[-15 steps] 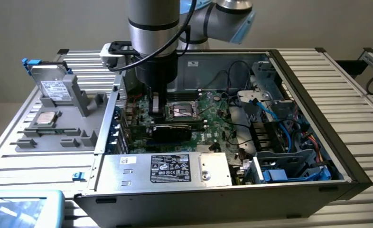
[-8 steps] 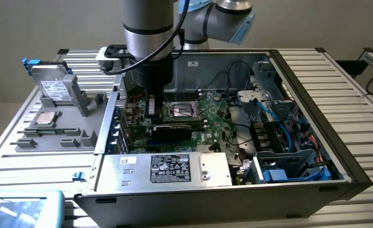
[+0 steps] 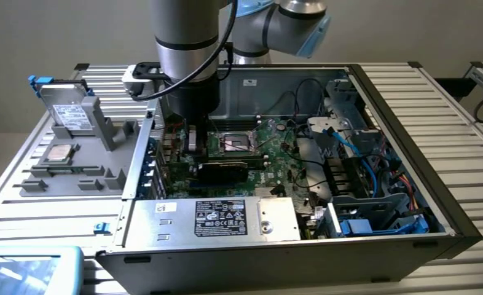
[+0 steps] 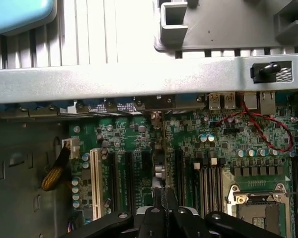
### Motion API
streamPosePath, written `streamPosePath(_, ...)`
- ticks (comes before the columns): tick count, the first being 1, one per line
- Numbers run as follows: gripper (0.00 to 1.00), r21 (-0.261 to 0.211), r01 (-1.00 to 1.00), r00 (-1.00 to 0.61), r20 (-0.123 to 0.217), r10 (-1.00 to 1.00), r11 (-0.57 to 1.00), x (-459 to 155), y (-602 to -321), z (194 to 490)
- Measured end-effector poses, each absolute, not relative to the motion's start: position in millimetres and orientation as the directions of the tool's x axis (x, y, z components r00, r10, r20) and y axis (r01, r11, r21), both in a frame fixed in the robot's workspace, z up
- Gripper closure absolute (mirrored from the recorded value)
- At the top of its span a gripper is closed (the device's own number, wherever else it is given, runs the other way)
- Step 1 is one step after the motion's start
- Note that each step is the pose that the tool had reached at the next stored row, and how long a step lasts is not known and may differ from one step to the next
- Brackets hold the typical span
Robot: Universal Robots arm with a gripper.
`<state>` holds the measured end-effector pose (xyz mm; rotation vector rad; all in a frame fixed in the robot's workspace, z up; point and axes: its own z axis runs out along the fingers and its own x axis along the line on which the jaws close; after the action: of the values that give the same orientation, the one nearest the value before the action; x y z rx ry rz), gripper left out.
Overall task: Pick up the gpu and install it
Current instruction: 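Press down on the gpu until it lock into place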
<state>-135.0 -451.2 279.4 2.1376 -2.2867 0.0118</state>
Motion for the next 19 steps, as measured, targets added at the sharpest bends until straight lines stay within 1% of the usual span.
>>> streamPosePath(7,0.88,-0.019,-0.997,-0.071,0.012,-0.997,0.071,-139.2,-448.6,273.9)
streamPosePath(15,0.88,-0.022,-0.997,-0.073,0.012,-0.997,0.072,-141.3,-448.4,262.2)
streamPosePath(19,0.88,-0.018,-0.997,-0.082,0.012,-0.997,0.081,-141.7,-448.1,270.6)
